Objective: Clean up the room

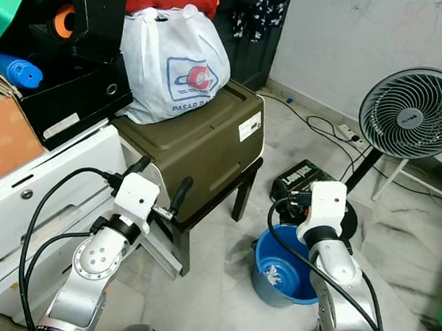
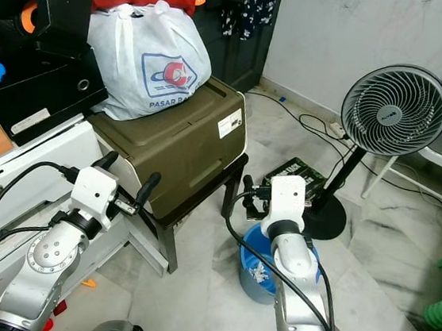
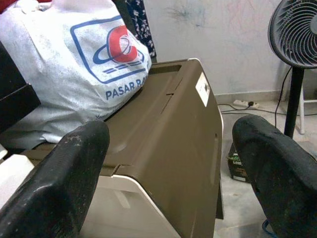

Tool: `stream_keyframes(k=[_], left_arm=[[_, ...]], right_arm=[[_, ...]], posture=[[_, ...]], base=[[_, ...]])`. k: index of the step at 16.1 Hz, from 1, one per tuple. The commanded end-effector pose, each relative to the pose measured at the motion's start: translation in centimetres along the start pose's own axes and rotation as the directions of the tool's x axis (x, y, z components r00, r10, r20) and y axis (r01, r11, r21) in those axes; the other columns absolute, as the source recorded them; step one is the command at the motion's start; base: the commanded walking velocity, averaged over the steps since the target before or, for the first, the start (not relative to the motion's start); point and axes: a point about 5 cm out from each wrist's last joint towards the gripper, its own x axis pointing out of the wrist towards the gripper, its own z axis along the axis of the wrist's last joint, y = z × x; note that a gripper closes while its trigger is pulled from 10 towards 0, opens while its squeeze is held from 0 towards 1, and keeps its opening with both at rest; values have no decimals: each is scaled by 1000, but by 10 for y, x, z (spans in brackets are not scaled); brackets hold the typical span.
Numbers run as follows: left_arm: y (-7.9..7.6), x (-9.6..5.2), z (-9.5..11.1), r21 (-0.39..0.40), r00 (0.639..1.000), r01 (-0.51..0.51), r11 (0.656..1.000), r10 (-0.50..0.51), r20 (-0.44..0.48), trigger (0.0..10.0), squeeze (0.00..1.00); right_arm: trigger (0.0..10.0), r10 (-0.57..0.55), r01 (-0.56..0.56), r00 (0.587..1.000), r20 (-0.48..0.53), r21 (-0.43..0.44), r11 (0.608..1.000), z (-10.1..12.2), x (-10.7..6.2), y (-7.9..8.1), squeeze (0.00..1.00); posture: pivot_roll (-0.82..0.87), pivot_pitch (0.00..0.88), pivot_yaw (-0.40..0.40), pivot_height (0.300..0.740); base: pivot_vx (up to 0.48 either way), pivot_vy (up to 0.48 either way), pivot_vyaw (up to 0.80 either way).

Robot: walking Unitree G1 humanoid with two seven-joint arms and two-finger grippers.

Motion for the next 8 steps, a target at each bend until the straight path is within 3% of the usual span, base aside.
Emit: stream_keyframes(k=[1,8], left_arm=[[-2,0,2,-4,1000,12,1000,-12,7,10000,0],[-4,-1,0,-22,1000,18,1000,-18,-8,10000,0]], right_arm=[[10000,-13,13,1000,4,8,1000,1,1,-3,0],[10000,-8,8,1000,-10,14,1000,-1,3,-3,0]], posture=[[-42,0,-19,740],[-39,0,-23,740]], base=[[0,0,0],[0,0,0]])
